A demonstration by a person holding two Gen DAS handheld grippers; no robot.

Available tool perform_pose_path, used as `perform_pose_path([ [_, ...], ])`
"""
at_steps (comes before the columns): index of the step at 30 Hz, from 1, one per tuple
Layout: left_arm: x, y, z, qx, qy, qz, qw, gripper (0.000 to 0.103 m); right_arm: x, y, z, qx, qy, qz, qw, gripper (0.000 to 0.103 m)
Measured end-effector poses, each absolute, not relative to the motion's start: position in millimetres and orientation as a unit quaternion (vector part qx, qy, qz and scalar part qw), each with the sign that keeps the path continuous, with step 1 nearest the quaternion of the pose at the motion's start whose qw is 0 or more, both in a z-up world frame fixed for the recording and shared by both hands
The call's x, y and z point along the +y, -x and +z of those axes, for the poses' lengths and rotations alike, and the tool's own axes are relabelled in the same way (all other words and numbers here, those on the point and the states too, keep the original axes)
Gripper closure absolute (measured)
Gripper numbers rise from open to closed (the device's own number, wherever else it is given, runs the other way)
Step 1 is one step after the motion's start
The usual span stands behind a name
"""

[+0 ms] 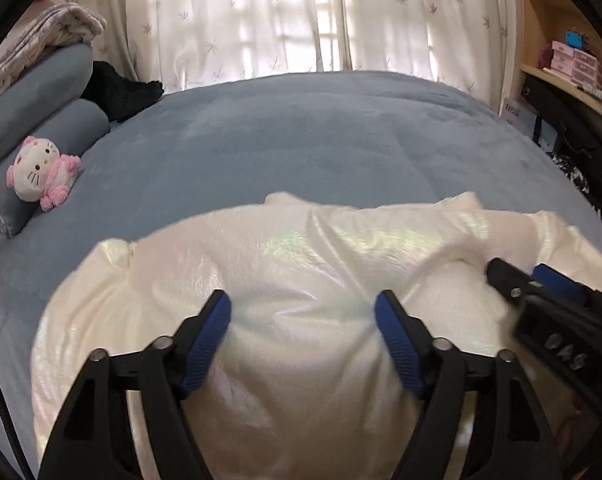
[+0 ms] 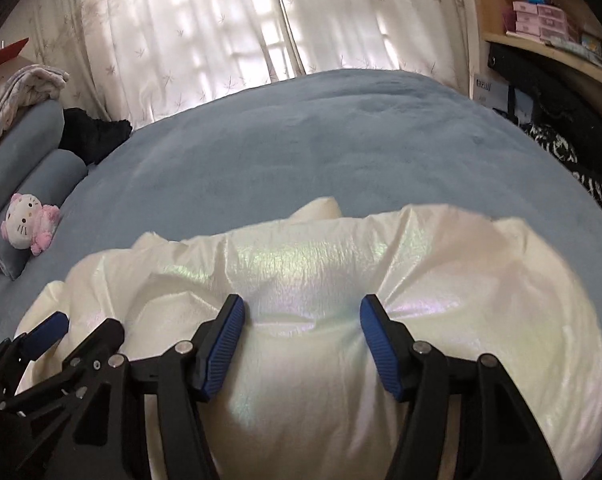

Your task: Fold large clothes

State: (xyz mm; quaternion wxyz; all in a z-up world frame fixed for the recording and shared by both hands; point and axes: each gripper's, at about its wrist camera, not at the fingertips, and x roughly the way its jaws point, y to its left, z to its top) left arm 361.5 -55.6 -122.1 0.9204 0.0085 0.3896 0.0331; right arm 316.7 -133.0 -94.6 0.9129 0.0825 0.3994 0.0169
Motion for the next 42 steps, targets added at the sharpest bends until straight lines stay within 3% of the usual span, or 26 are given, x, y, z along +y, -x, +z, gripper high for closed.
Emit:
perform_pose_path([
  [3, -39.4, -372.3, -134.7, 0.396, -0.007, 0.041, 0.917, 0.013, -140.7, -321.4, -100.3, 0.405, -0.066, 0.023, 0.911, 0.041],
  [14, 8.5, -378.9, -147.2, 0.392, 0.016, 0.038, 0.919, 0.012, -216.5, -325.3, -111.1, 0.384, -0.053, -0.017, 0.922, 0.043],
  [42, 22.1, -398.6, -177.6, 0.386, 0.057, 0.028, 0.92, 0.007, -220.1, -338.5, -138.9, 0.367, -0.092, -0.014, 0.926, 0.042],
])
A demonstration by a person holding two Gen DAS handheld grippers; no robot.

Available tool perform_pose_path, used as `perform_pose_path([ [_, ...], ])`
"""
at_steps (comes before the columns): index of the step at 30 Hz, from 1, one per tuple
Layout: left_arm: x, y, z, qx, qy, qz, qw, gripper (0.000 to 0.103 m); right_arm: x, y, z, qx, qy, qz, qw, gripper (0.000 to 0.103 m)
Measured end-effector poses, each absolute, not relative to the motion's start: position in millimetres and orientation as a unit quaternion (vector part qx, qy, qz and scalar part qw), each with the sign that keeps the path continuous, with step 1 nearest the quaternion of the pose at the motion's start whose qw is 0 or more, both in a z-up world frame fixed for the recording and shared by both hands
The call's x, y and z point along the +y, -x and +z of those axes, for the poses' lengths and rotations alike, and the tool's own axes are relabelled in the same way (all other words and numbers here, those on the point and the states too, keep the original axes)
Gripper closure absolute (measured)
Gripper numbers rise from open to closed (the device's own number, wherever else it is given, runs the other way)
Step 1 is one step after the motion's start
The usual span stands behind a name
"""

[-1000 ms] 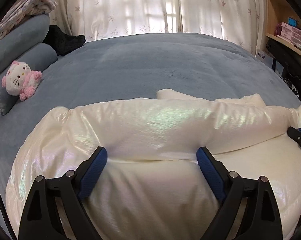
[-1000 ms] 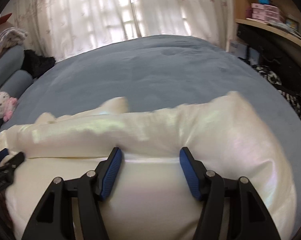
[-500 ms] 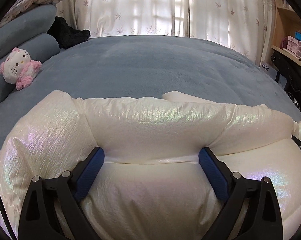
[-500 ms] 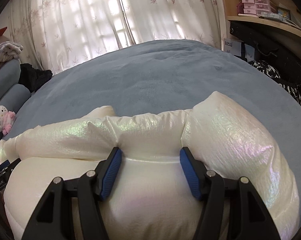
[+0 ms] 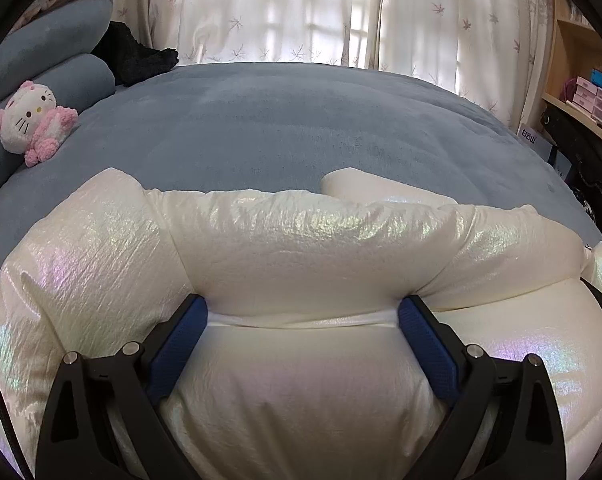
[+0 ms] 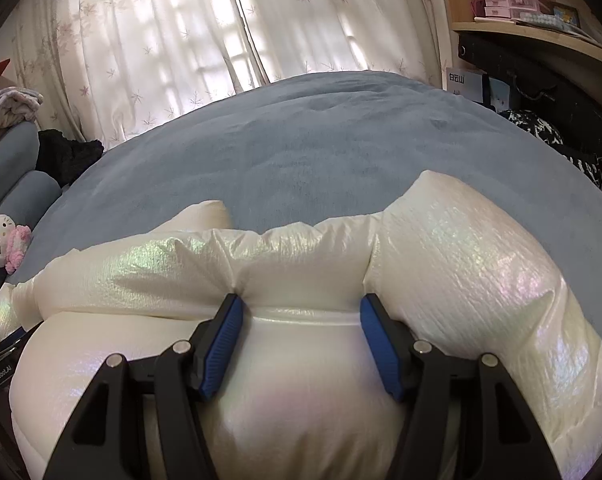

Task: Fold large clothes
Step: 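Lift both tools away from the compact jacket bundle, then grasp the folded jacket bundle with the left tool and lift it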

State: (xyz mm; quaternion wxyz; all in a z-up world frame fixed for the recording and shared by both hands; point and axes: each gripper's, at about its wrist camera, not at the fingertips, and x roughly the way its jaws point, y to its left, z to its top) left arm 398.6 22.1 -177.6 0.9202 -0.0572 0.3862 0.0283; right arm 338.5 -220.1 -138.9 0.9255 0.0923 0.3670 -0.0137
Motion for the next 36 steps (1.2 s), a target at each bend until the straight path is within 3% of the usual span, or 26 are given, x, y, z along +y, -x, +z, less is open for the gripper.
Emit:
perform_pose_path([
  [10, 22.8, -382.4, -152.2, 0.398, 0.033, 0.046, 0.916, 0.007, -215.4, -342.3, -123.1, 0.426, -0.056, -0.027, 0.903, 0.04],
  [13, 20.8, -366.1, -133.0, 0.385, 0.037, 0.038, 0.921, 0.007, -217.8, -328.2, -106.6, 0.425, -0.089, -0.022, 0.9, 0.032],
  [21, 19.6, -301.0, -89.2, 0.389, 0.066, 0.05, 0.917, 0.007, -204.3, -269.2, -74.3, 0.414, -0.159, -0.016, 0.896, 0.03],
  [36, 46.8, -176.0, -107.1, 0.456, 0.187, 0.017, 0.87, 0.007, -157.3, -138.1, -75.5, 0.405, -0.15, 0.041, 0.901, 0.03],
])
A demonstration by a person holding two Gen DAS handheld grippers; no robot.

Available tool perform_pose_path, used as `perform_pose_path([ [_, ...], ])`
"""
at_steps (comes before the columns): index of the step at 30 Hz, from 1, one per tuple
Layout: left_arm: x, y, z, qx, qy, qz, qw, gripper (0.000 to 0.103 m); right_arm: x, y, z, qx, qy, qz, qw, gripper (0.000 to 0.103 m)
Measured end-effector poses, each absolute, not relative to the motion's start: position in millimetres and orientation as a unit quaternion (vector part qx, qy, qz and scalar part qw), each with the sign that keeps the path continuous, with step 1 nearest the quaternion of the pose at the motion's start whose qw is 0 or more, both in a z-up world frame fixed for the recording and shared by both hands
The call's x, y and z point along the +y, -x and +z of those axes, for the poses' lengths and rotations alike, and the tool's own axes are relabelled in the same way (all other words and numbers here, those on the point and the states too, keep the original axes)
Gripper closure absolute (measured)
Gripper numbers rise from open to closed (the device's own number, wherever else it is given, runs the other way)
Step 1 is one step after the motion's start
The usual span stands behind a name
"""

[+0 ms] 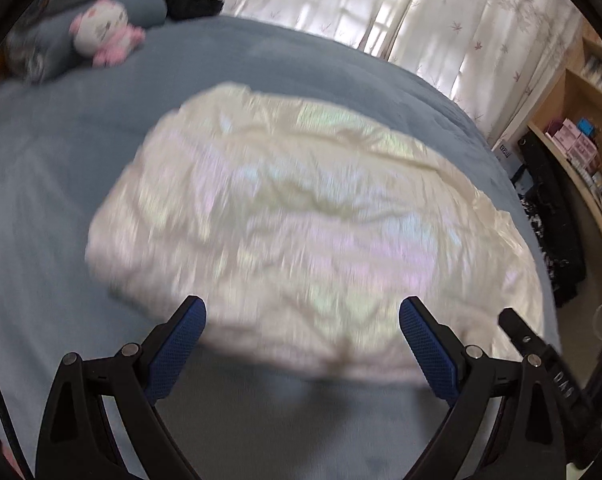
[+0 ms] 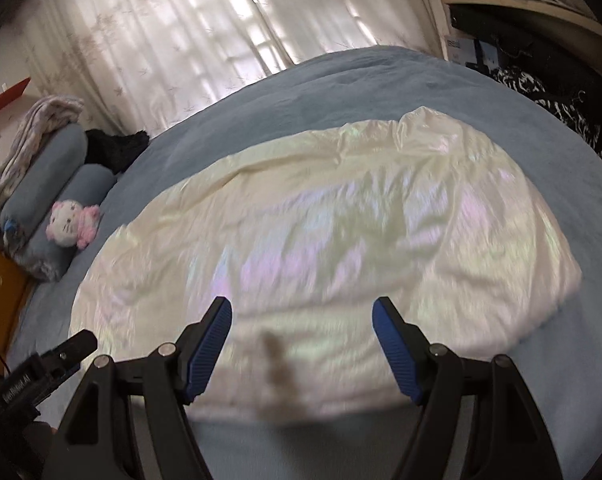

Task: Fold large clothes
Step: 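Grasp the folded jacket bundle with the left tool and lift it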

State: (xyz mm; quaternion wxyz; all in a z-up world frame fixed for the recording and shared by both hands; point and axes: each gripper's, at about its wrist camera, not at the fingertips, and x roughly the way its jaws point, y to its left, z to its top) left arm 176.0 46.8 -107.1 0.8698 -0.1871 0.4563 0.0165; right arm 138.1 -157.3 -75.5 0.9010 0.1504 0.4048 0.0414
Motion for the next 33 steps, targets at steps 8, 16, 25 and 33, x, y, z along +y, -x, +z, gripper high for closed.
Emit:
perform_pose_path([
  [8, 63.8, -141.5, -128.9, 0.481, 0.222, 0.007, 0.848, 0.007, -132.5, -94.7, -71.9, 0.397, -0.105, 0.072, 0.909, 0.03],
  [16, 83.1, -132.0, -174.2, 0.487, 0.318, -0.05, 0.812, 0.007, -122.3, -83.7, -84.4, 0.408, -0.094, 0.089, 0.904, 0.03],
  [25, 103.3, -147.8, -194.7, 0.419, 0.364, -0.043, 0.831, 0.007, -119.7, -93.8, -99.0, 0.421, -0.1, 0.093, 0.897, 0.03],
  [33, 110.6, -201.0, -203.1, 0.394, 0.383, -0.036, 0.835, 0.006, -111.7, -113.7, -103.3, 0.418, -0.102, 0.102, 0.897, 0.03],
])
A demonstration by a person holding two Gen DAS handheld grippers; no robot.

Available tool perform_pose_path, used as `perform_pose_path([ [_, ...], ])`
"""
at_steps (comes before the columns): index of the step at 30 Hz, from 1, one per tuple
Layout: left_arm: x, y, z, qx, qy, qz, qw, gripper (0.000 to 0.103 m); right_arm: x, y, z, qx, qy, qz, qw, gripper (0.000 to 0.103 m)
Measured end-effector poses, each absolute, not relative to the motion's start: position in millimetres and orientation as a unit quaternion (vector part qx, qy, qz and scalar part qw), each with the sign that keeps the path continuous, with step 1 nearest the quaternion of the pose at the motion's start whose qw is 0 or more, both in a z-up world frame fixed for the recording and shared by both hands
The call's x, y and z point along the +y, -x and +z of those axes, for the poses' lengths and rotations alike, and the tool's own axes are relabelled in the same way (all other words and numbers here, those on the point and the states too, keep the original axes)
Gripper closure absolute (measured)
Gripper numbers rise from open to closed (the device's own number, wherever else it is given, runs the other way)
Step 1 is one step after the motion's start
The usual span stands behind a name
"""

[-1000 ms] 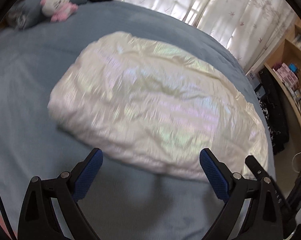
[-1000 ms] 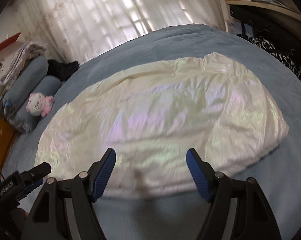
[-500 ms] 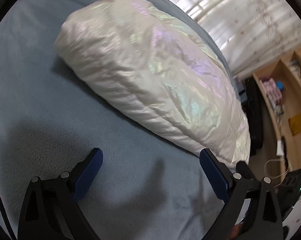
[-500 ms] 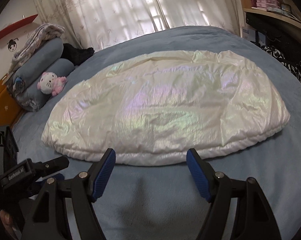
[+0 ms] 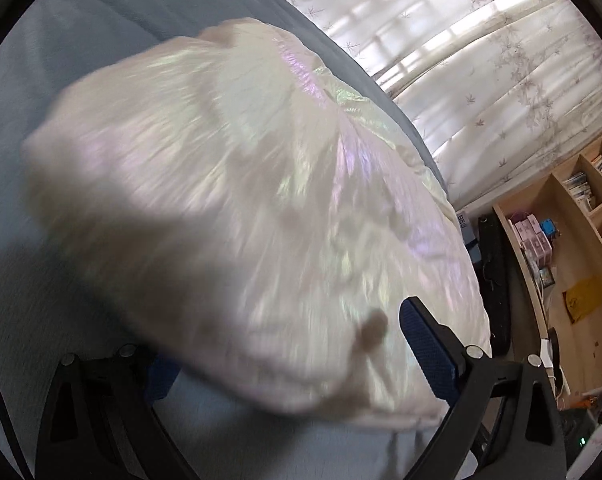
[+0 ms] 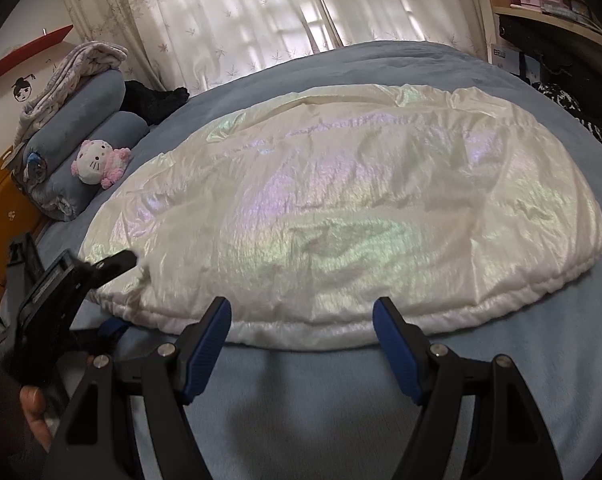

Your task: Fold large clothes

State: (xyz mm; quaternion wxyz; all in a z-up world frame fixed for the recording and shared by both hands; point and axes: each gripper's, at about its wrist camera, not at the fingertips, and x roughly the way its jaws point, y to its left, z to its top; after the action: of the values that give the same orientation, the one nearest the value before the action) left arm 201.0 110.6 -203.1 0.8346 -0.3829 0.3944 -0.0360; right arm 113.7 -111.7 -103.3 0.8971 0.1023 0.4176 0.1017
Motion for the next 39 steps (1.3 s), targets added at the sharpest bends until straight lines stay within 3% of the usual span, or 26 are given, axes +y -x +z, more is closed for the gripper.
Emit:
perform_pose_path([
  [6, 115.9, -237.4, -204.7, 0.379, 0.388, -0.014, 0.84, 0.007, -97.6, -130.7, -87.7, 0.397, -0.079, 0.126, 0.906, 0.03],
  [7, 117.3, -239.9, -202.9, 0.37, 0.391, -0.008, 0.843, 0.012, -93.9, -134.6, -82.3, 0.389, -0.068, 0.131, 0.909, 0.03],
  [11, 121.1, -246.1, -192.7, 0.342, 0.382, 0.012, 0.859, 0.057, -79.7, -152.9, -65.6, 0.363, -0.023, 0.134, 0.922, 0.03],
  [15, 106.7, -242.7, -166.1, 0.313, 0.325, 0.007, 0.892, 0.074, -73.6, -186.5, -50.6, 0.333, -0.001, 0.106, 0.937, 0.032],
  [16, 103.8, -239.0, -159.9, 0.305, 0.308, 0.009, 0.901, 0.076, -73.7, -193.6, -48.4, 0.327, 0.001, 0.101, 0.94, 0.044],
  [17, 98.9, -234.8, -152.1, 0.297, 0.289, 0.011, 0.91, 0.078, -75.0, -203.5, -47.5, 0.324, 0.0, 0.096, 0.941, 0.062],
  [19, 89.7, -226.0, -138.3, 0.284, 0.257, 0.014, 0.924, 0.078, -77.3, -223.2, -50.5, 0.331, -0.006, 0.087, 0.939, 0.084],
  [20, 86.2, -221.9, -131.7, 0.279, 0.246, 0.015, 0.928, 0.078, -77.7, -231.7, -54.3, 0.334, -0.01, 0.084, 0.939, 0.089],
  [27, 56.6, -207.4, -96.6, 0.256, 0.144, 0.01, 0.956, 0.078, -63.5, -255.0, -114.5, 0.399, 0.02, 0.085, 0.913, 0.09],
  [39, -35.1, -183.5, -55.7, 0.214, -0.035, -0.011, 0.976, 0.078, -91.8, -256.7, -145.9, 0.412, -0.06, 0.136, 0.899, 0.094],
])
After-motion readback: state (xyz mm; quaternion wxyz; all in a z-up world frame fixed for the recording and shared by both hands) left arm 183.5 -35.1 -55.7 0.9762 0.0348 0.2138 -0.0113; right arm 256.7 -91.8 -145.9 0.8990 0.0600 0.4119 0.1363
